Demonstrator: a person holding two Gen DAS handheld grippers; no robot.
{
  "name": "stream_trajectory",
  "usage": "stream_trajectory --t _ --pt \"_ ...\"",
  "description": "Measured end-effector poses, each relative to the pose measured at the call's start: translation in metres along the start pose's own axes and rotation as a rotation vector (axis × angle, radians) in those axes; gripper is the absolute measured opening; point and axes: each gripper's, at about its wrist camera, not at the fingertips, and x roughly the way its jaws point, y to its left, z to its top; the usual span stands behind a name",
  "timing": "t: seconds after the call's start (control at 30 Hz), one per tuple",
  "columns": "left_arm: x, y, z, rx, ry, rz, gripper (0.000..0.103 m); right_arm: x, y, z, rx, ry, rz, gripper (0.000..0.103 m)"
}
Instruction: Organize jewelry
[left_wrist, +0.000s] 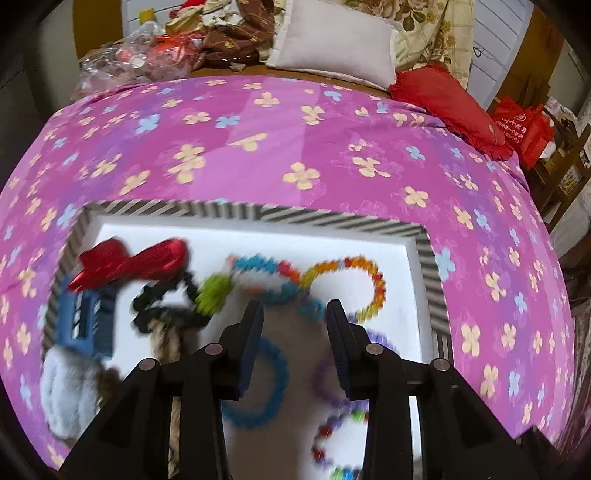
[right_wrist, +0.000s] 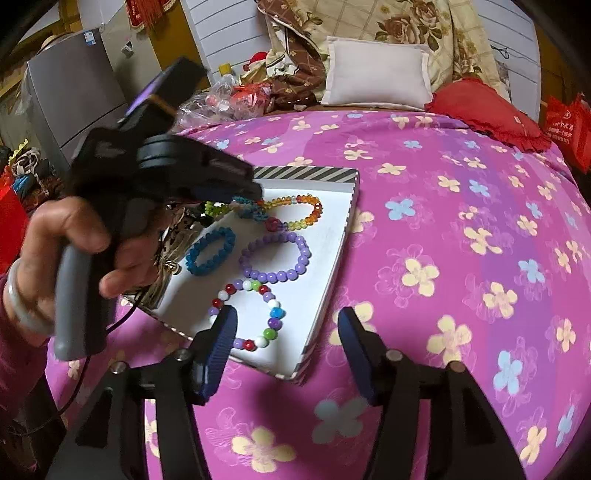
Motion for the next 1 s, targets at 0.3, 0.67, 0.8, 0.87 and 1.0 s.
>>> stream_trajectory --t 0.3,0.67,0.8,0.87,1.0 --pt "-0.069 0.019 -0.057 0.054 -0.151 0.122 0.04 -0.02 0.018 -0.006 0.017 -0.047 -0.037 0.065" --pt "-0.117 0.039 -0.124 0.021 -0.246 0.191 0.04 -0.041 0.051 -0.02 -0.001 -0.084 -0.075 0.07" --pt "-0.129 0.044 -0.141 0.008 -0.27 0.197 0.04 -0.046 0.061 -0.023 0.003 -0.105 -0.077 0.07" --pt "-0.134 0.045 -0.147 -0.001 -0.278 0.194 0.04 -0.048 0.066 -0.025 0.007 -0.112 -0.072 0.07" --pt "-0.144 0.048 -0.16 -0.022 -0.301 0.193 0.04 -0.053 0.076 -0.028 0.006 -0.124 -0.067 0.075"
